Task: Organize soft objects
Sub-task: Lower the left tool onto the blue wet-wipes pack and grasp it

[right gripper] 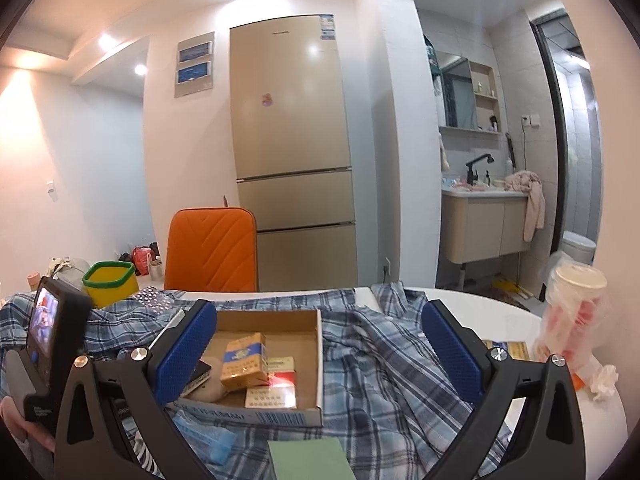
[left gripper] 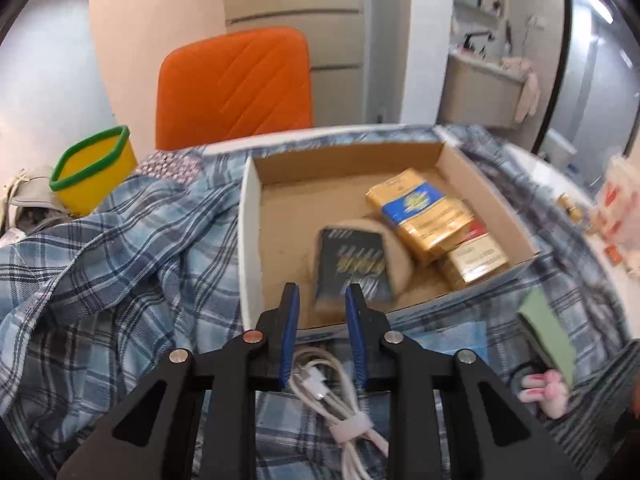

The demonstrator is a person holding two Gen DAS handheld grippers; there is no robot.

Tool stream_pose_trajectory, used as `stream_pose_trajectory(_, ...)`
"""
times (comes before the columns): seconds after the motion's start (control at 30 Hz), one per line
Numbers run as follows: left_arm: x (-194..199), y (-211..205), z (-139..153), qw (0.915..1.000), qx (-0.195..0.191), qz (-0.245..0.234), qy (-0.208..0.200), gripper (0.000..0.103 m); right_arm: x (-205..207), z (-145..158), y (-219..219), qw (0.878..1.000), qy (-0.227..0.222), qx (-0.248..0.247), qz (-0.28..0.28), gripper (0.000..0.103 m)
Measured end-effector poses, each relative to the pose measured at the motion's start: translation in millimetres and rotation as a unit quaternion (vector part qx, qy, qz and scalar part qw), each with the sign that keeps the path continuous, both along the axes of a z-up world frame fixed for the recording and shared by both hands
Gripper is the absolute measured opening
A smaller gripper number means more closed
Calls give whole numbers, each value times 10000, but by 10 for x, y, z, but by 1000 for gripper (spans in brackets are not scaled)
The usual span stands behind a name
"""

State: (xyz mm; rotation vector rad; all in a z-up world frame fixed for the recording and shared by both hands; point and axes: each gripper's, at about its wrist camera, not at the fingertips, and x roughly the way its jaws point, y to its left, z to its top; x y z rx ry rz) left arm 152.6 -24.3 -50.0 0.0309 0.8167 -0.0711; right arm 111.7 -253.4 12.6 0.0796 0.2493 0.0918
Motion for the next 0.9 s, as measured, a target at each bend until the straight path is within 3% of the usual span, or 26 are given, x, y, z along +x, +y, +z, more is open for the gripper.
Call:
stream_pose_trajectory(0.1,-141,-73,118,9991,2,-275,-318,26,-50,1,-82,9999,20,86,-48,103)
stream_pose_trajectory(0.17,-224,-131,180,9978,76,-366,-556,50,-82,6,-99,9999,7,109,-62,103)
stream_pose_trajectory(0.2,-275,-162,213,9964,98,-397,-743,76,-110,7,-120,9999,-7,115,-80,103)
stream_pose_trajectory(0.23,-322,-188,246,9945,90,-445,-943,87,-121,10,-139,9999,-16,118,-96,103)
stream_pose_trajectory(0.3,-407,-241,294,9912,90,-560,-1192,88,-142,6,-158,9999,-24,114,-124,103)
stream_pose_trajectory(0.47,-447,-412,343,9879,126,-887,-1269,103,-141,-40,-185,9998,41,62,-161,103)
stream_pose_trajectory(0.63,-364,-559,193,9912,255,-926,-906,103,-73,-109,-175,9996,209,44,-172,103)
stream_pose_trajectory(0.9,-137,-661,-130,9932,371,-1095,94,103,22,-215,-68,9988,398,-234,-136,103)
